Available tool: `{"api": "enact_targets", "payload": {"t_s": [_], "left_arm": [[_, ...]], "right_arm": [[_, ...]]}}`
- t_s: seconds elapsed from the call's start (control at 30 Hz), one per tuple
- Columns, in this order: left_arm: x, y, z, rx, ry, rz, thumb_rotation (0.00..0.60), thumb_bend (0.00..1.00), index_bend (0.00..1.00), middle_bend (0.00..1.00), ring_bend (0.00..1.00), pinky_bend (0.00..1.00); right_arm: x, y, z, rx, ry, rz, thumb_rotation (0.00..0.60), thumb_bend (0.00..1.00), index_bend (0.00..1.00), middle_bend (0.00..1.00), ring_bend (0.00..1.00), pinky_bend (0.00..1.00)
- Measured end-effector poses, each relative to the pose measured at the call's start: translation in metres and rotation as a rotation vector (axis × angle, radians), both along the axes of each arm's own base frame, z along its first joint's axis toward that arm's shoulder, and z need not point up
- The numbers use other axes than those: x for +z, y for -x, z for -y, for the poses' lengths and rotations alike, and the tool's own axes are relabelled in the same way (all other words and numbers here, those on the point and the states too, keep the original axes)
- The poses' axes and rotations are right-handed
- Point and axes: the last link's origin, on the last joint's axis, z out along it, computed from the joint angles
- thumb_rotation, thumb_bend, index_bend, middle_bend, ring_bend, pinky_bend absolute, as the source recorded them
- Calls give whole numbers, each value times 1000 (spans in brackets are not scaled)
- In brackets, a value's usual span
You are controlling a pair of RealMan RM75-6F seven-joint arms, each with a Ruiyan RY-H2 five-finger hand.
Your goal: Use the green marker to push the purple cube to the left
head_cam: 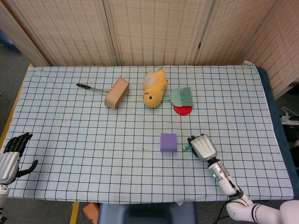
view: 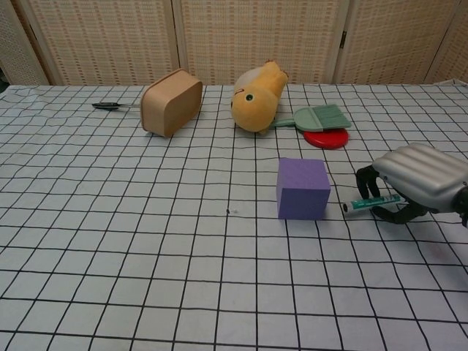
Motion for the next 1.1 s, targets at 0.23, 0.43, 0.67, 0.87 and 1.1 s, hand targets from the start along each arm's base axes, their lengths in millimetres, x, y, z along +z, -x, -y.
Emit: {"api": "enact_targets", "payload": {"t_s": [0.23,0.43,0.67,0.87,1.1], "left_arm": [[-1,-1,0,-6,2,-1,600,368,0,0,0,39],[-1,-1,-2,-6,3,1,600,368,0,0,0,40],[0,0,-2,-9,1,4,600,369,0,0,0,39],[1,0,-1,-8,0,9,600,369,0,0,0,40],[2,0,-1,-10,2,12,600,370,0,0,0,40]], "right_arm": [[11,1,9,-52,45,33,600,433,1000,899,676,616],[5,-8,15,-53,31,12,600,432,1000,899,676,616],[-11,-28,19,-15,14,33,600,433,1000,899,676,616],[-22,-41,20,9,6,50,600,433,1000,899,676,616],[-37,-62,23,46,-4,57,600,433,1000,899,676,616]]}}
